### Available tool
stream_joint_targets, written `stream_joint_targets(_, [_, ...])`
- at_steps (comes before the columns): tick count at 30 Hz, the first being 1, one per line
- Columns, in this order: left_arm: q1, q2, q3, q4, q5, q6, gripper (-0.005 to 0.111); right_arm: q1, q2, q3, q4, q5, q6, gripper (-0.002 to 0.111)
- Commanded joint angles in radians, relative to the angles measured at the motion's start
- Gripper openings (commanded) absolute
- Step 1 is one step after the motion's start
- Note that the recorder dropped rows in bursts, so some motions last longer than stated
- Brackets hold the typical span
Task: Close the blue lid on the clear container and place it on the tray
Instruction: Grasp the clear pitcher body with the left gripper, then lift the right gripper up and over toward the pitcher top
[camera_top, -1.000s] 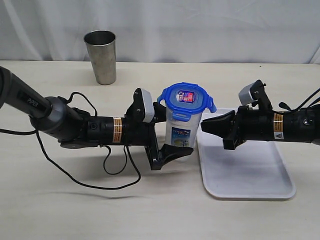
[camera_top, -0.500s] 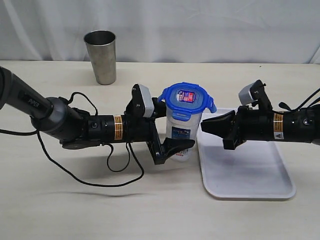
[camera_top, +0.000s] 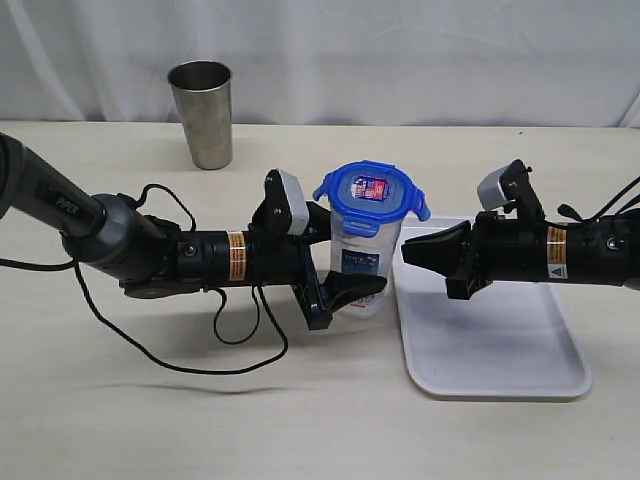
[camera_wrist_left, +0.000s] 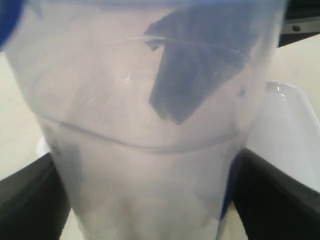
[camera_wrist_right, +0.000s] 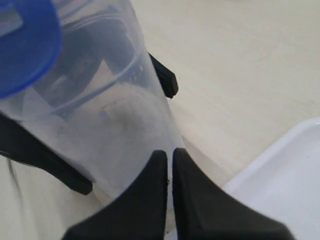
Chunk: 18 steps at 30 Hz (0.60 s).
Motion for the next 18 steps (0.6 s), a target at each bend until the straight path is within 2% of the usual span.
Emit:
stream_joint_targets(1, [-0.002, -0.003, -0.005, 0.019, 0.017, -0.006, 0.027, 0.001, -0.002, -0.004, 0.0, 0.002, 0.003, 0.004])
stream_joint_targets(5, [0.002, -0.003, -0.005, 0.026, 0.037, -0.006, 0.0, 0.001, -0.002, -0.004, 0.0, 0.002, 0.003, 0.004])
stream_joint_targets(10, [0.043, -0.016, -0.005, 0.044, 0.041, -0.006, 0.0, 0.001, -0.002, -0.009, 0.003, 0.034, 0.041, 0.004])
stream_joint_targets(14, [0.105, -0.043, -0.003, 0.08, 0.053, -0.047, 0.0, 0.001, -0.021, -0.03, -0.009, 0.107, 0.115, 0.005])
stream_joint_targets(18, [0.149, -0.045, -0.003, 0.096, 0.119, -0.088, 0.0, 0.001, -0.075, -0.04, -0.057, 0.121, 0.201, 0.007])
